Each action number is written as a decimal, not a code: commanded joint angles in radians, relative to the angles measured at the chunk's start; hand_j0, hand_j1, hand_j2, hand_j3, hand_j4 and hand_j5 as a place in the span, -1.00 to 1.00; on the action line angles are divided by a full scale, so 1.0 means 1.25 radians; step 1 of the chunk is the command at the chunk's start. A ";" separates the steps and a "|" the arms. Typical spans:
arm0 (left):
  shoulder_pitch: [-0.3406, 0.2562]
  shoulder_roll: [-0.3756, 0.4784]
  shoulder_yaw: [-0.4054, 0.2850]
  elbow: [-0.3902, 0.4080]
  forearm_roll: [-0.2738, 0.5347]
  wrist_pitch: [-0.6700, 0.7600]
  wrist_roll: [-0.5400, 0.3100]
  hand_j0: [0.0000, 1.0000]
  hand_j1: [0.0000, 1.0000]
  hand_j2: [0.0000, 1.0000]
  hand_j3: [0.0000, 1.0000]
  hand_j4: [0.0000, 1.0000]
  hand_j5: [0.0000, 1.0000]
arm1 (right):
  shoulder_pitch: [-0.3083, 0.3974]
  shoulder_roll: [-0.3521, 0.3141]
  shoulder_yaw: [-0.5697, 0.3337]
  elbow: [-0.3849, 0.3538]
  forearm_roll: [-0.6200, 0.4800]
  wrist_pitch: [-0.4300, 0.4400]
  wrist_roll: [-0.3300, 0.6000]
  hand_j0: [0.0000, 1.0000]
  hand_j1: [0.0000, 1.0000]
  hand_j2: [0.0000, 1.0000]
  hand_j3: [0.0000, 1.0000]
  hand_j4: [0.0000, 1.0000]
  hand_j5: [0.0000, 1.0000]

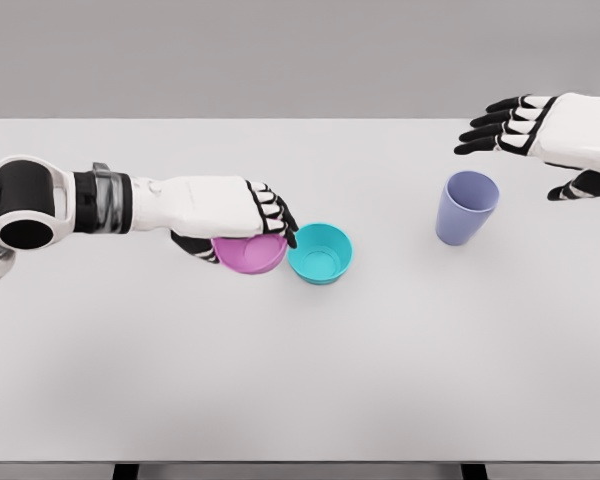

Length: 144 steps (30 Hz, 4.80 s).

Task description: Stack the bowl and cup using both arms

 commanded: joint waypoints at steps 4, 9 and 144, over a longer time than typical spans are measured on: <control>-0.010 -0.049 -0.003 0.003 0.000 0.001 0.001 0.31 0.31 0.31 0.31 0.31 0.31 | -0.011 0.043 0.027 0.000 0.040 0.002 0.000 1.00 1.00 1.00 1.00 1.00 1.00; -0.012 -0.083 -0.004 0.009 -0.010 0.005 0.001 0.31 0.31 0.31 0.31 0.31 0.31 | -0.065 0.062 0.084 0.000 0.040 0.002 0.000 1.00 1.00 1.00 1.00 1.00 1.00; 0.314 0.192 0.269 0.111 0.559 -0.145 0.001 1.00 1.00 1.00 1.00 1.00 1.00 | -0.293 0.226 0.452 0.393 0.205 0.002 0.000 0.34 0.34 0.34 0.34 0.34 0.34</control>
